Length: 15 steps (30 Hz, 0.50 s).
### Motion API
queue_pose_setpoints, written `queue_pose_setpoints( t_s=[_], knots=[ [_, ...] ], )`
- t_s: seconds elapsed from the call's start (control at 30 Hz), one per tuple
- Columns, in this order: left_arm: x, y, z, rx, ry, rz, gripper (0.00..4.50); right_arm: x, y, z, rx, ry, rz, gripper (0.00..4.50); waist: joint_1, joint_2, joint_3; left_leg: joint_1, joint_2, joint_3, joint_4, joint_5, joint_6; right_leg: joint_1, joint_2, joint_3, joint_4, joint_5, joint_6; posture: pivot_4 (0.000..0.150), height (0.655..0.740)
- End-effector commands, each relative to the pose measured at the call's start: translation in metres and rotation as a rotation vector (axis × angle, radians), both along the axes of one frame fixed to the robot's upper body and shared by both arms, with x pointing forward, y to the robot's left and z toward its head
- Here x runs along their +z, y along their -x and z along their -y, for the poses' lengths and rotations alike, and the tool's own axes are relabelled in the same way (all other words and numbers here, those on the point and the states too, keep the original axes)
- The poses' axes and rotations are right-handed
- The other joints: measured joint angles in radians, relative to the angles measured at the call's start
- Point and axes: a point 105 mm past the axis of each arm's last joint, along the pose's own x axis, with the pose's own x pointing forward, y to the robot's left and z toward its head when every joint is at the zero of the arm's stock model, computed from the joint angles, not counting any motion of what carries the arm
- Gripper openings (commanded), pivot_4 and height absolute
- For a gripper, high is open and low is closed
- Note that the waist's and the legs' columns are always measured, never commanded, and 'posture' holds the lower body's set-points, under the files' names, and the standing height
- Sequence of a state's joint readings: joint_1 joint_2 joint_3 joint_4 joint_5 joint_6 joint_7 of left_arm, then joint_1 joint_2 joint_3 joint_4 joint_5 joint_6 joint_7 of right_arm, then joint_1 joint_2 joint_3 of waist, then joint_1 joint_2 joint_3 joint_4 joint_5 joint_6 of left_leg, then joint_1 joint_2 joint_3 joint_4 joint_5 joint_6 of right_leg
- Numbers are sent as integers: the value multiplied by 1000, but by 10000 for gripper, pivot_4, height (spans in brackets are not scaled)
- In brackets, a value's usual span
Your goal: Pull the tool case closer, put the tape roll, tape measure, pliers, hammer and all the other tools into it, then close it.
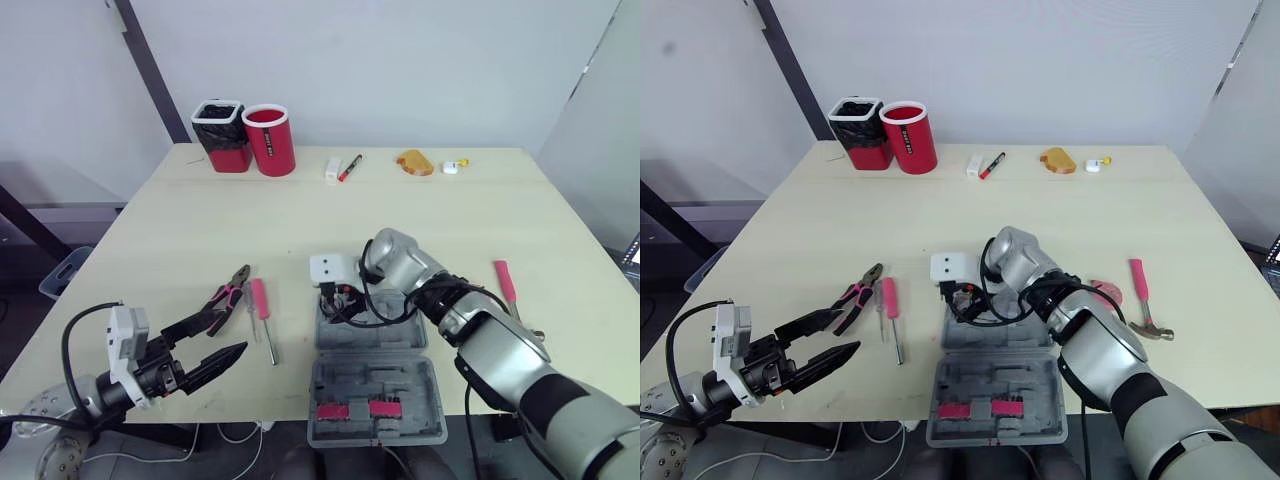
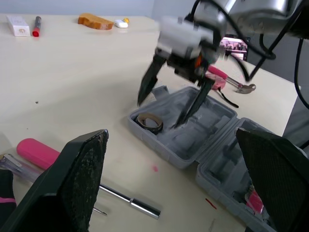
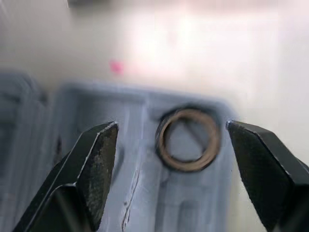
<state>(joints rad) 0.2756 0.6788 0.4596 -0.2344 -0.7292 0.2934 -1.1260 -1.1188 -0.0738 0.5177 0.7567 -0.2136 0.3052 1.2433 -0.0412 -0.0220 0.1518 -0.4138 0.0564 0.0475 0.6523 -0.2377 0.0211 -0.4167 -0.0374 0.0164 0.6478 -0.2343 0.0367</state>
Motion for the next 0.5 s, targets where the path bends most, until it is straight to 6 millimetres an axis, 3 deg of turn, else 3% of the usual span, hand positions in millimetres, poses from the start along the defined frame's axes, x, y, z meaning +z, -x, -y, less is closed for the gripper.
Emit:
queue_pose_setpoints(
  t_s=[0.03, 0.13, 0.2, 0.5],
  knots=[
    [9, -1, 6, -18, -3, 47, 45000, 30, 0, -4, -78, -377, -91, 38133, 1, -1, 0, 0, 0, 0, 0, 0, 0, 0, 0, 0, 0, 1, 2, 1500, 7400],
    [8, -1, 8, -21, 0, 45, 45000, 18, -6, 2, -150, -422, -63, 31016, 1, -1, 0, 0, 0, 0, 0, 0, 0, 1, 0, 0, 0, 1, 2, 1500, 7400],
    [7, -2, 8, -23, 1, 43, 45000, 11, -8, 1, -180, -458, -37, 23002, 0, -1, 0, 0, 0, 1, 0, 0, 0, 0, 0, 0, 0, 1, 2, 1500, 7400],
    [7, -7, 9, -33, -6, 42, 45000, -17, -7, 2, -210, -471, -32, 23002, -2, -1, 0, 0, 0, 1, 0, 0, 0, 0, 1, 1, 0, 1, 2, 1500, 7400]
  ],
)
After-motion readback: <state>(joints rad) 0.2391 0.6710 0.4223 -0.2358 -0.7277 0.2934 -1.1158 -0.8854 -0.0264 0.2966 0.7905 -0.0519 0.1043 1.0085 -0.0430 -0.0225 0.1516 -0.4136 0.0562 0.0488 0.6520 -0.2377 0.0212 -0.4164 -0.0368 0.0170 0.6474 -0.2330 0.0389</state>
